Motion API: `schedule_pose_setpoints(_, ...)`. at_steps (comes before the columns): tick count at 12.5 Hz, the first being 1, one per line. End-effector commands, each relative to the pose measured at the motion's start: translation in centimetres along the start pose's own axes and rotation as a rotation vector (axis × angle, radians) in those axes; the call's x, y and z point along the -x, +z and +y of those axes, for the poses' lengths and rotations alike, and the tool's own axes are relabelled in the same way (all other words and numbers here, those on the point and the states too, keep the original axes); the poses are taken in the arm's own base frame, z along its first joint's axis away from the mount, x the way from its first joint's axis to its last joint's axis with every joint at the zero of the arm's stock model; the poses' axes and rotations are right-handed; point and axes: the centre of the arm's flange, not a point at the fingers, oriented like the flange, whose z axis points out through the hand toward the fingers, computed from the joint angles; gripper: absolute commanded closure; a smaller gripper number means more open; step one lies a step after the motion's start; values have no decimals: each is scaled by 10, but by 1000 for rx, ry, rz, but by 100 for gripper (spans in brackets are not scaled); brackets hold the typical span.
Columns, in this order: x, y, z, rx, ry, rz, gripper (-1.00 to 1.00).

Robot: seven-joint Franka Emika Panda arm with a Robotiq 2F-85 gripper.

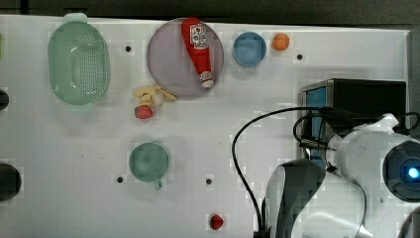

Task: Flap open oven.

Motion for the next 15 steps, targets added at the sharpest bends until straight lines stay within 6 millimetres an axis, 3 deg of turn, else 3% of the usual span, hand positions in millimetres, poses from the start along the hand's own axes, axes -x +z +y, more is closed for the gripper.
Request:
schedule_pose_setpoints(1, -6, 27, 16, 46, -136, 38, 65)
schedule_pose_setpoints(5, -1, 81, 19, 81, -146, 29, 65)
schedule_pose_setpoints(9, 2, 114, 17, 99, -153, 40, 65)
schedule_pose_setpoints(15, 0, 122, -12, 107, -200, 22, 65)
